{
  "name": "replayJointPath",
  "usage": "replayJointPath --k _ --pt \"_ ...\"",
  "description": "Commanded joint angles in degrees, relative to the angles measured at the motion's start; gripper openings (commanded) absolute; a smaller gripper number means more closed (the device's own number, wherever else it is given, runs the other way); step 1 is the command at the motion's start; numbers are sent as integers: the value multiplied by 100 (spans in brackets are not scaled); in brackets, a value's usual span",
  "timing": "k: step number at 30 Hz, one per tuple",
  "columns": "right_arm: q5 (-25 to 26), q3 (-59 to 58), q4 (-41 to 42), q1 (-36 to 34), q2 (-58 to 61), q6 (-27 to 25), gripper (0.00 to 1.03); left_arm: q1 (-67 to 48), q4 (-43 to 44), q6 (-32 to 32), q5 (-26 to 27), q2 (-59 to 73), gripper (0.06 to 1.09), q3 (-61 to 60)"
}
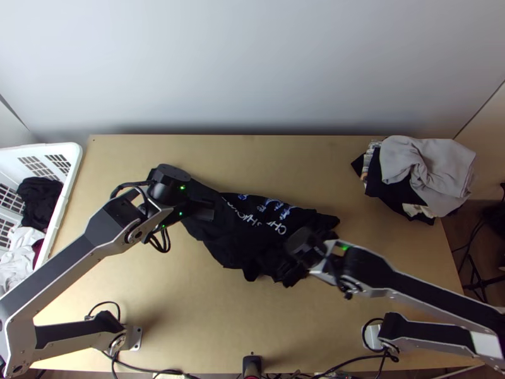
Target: Fold the t-shirt
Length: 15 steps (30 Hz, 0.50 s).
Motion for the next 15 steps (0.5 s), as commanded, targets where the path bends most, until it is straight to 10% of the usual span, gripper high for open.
replayJointPath --k 1,15 --pt "-48 -334 547 405 635 23 96 25 -71 -28 3 26 104 -87" --pt "-39 -44 1075 712 1813 217 96 87 -168 33 -40 175 104 -113"
